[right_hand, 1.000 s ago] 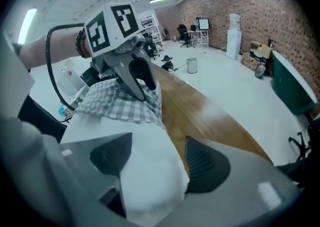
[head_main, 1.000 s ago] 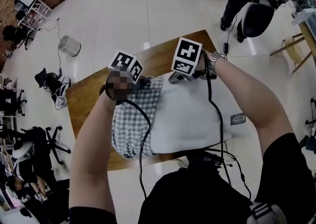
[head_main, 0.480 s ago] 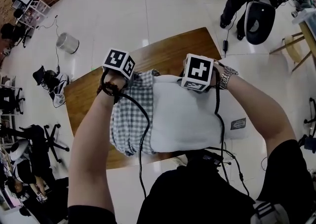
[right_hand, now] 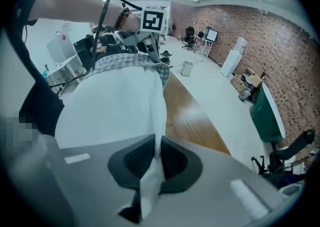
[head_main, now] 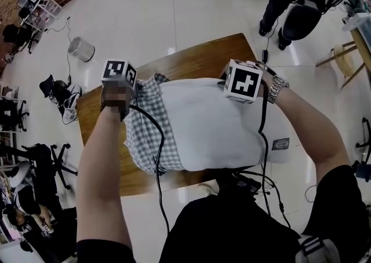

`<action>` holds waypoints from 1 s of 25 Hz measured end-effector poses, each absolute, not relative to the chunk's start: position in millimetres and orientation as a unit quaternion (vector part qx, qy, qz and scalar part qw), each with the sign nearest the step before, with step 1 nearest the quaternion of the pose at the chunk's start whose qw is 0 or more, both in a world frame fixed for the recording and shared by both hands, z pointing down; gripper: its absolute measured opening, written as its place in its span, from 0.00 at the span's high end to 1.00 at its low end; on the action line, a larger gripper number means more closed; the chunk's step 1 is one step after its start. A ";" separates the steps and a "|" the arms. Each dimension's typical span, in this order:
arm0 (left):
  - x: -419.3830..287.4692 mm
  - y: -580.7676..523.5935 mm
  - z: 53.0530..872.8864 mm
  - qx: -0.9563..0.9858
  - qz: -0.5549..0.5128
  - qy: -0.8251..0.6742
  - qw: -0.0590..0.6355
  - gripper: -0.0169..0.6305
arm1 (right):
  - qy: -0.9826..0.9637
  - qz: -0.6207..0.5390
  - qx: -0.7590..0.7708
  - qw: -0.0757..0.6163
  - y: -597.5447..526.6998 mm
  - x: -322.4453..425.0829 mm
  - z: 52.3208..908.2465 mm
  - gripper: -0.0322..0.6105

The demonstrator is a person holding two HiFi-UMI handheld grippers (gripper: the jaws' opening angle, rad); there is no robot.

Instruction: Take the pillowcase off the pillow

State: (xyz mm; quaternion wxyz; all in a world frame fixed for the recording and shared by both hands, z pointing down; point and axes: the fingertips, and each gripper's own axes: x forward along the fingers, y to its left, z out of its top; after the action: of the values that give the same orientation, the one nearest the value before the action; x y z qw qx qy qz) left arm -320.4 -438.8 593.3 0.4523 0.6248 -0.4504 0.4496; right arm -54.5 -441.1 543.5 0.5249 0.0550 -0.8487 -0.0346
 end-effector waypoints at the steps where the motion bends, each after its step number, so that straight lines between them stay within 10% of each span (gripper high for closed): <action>1: -327.6 -435.9 593.6 0.621 0.449 -0.456 0.453 0.94 | -0.849 -0.028 0.054 0.525 -439.7 -55.4 546.5 0.92; 17: -382.7 -402.1 586.3 0.607 0.405 -0.530 0.432 0.94 | -0.850 -0.023 0.078 0.520 -432.8 -81.9 587.0 0.91; 25: -362.9 -395.6 548.5 0.659 0.362 -0.556 0.355 0.86 | -0.865 -0.070 0.136 0.477 -428.9 -92.9 552.2 0.74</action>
State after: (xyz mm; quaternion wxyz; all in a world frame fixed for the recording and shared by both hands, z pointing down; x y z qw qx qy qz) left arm -362.9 -395.6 548.5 0.3550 0.6589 -0.5559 0.3617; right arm -92.9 -428.9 552.2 0.4775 0.1358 -0.8653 -0.0697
